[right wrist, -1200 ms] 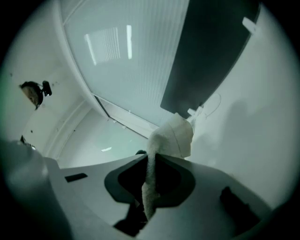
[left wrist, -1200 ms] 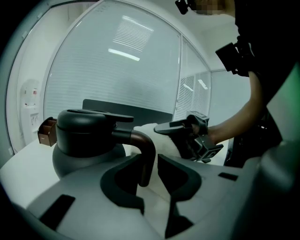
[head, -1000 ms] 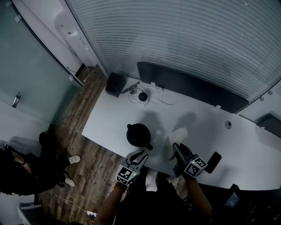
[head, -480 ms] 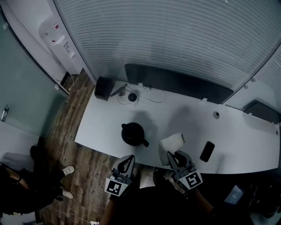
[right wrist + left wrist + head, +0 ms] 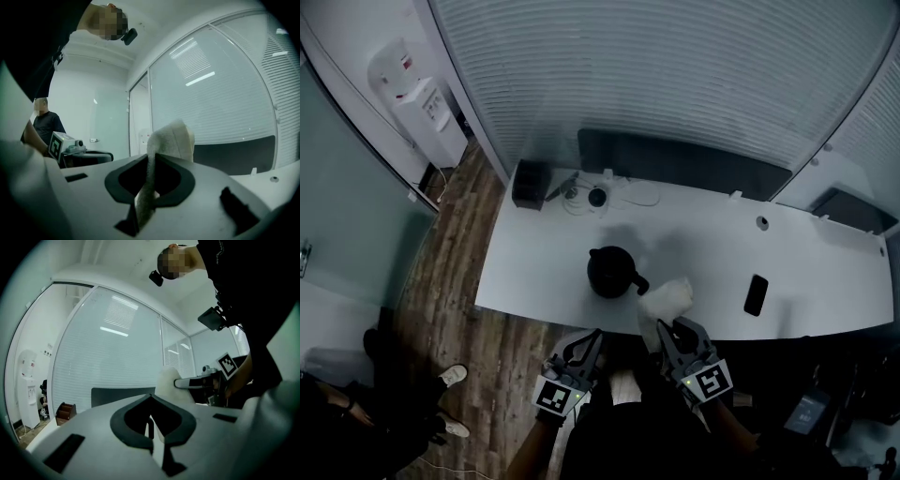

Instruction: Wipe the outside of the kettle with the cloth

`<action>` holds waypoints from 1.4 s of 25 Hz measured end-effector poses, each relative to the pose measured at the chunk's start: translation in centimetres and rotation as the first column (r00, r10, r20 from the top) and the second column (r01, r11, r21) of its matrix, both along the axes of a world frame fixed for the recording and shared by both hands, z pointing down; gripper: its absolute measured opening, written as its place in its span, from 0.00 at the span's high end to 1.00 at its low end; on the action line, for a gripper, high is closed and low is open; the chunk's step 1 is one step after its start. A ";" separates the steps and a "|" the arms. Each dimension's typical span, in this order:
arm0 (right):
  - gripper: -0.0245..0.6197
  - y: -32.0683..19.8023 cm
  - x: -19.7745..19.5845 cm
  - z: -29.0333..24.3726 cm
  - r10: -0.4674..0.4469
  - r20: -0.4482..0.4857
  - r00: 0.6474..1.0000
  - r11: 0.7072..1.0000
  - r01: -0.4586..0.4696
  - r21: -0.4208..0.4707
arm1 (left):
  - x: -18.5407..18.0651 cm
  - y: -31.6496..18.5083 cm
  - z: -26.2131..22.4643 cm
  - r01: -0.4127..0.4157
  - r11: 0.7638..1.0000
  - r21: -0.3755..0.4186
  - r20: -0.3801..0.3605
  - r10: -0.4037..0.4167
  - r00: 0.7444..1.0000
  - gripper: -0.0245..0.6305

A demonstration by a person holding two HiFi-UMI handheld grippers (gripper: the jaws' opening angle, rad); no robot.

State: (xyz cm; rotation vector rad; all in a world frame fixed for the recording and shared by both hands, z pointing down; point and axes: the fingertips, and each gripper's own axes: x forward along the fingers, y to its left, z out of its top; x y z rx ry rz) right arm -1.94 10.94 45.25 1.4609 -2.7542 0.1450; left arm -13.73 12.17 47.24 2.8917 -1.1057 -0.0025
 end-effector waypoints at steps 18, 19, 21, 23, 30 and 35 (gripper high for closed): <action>0.91 -3.3 7.6 4.7 0.010 0.000 1.000 0.995 -0.010 -0.102 | 2.4 2.5 1.4 0.106 0.993 -0.048 -0.023 -0.108 0.994 0.96; 0.91 -3.6 7.8 5.0 0.013 0.002 1.000 0.994 -0.013 -0.112 | 2.4 2.5 1.4 0.111 0.993 -0.048 -0.020 -0.112 0.994 0.96; 0.91 -4.0 8.1 5.7 0.017 0.002 1.000 0.992 -0.017 -0.128 | 2.3 2.4 1.5 0.121 0.991 -0.050 -0.013 -0.122 0.992 0.96; 0.91 -4.5 8.3 6.3 0.017 0.004 1.000 0.990 -0.016 -0.138 | 2.2 2.3 1.6 0.129 0.990 -0.049 -0.002 -0.130 0.992 0.96; 0.91 -5.6 8.4 7.4 0.008 -0.012 1.000 0.987 -0.009 -0.157 | 1.6 2.1 2.1 0.160 0.985 -0.058 0.006 -0.160 0.987 0.96; 0.91 -6.4 8.6 7.9 0.016 0.002 1.000 0.984 -0.015 -0.179 | 1.5 1.9 2.4 0.172 0.983 -0.063 0.005 -0.172 0.985 0.96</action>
